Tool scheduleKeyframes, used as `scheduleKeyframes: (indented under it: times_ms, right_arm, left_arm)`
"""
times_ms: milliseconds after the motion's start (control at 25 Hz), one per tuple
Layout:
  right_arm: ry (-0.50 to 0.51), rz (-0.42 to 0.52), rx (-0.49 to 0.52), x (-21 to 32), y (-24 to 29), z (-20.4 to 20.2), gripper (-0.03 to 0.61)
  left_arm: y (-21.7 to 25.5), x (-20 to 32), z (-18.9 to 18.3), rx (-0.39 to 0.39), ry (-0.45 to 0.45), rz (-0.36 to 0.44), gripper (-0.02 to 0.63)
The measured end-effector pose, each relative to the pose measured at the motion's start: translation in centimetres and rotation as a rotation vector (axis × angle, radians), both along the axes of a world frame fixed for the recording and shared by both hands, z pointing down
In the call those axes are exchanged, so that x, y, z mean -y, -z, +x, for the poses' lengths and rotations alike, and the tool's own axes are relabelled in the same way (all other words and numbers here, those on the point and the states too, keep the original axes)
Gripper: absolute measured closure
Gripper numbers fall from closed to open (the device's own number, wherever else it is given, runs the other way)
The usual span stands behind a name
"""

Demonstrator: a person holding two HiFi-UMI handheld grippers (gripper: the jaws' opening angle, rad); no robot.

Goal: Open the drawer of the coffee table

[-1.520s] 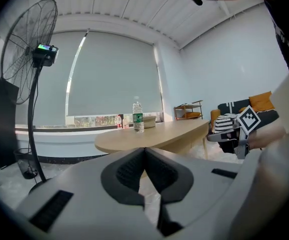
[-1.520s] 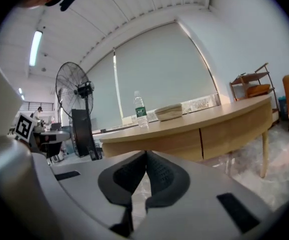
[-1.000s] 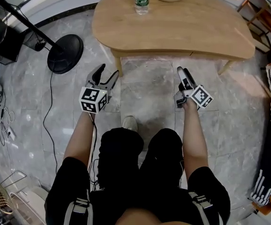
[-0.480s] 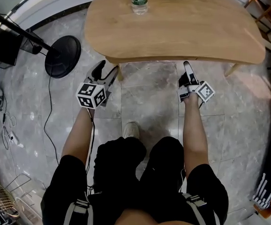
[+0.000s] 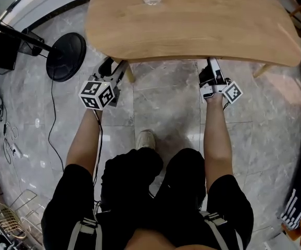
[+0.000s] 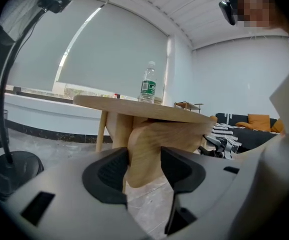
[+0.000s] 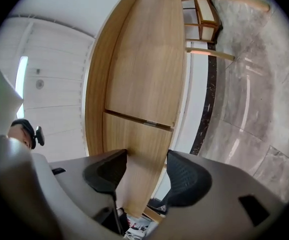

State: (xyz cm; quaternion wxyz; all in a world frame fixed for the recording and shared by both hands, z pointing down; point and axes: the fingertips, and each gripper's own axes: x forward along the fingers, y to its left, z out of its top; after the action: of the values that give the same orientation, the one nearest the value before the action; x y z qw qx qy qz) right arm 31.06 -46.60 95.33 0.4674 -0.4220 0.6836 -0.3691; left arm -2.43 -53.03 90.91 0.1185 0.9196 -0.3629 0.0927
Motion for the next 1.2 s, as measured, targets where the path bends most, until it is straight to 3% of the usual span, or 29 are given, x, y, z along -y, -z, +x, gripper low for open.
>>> scheduleKeyframes:
  times_ms: [280, 560, 1200]
  right_arm:
    - [-0.019, -0.002, 0.037, -1.7, 0.0, -0.4, 0.322]
    - [0.016, -0.008, 0.005, -6.6, 0.1, -1.3, 0.327]
    - [0.039, -0.097, 0.023, -17.5, 1.7, -4.0, 0.324]
  left_arm:
    - [0.0, -1.5, -0.3, 0.032, -0.012, -0.01, 0.399]
    - [0.2, -6.4, -1.3, 0.095, -0.069, 0.004, 0.419]
    - [1.2, -17.3, -3.8, 0.134, -0.157, -0.039, 0.44]
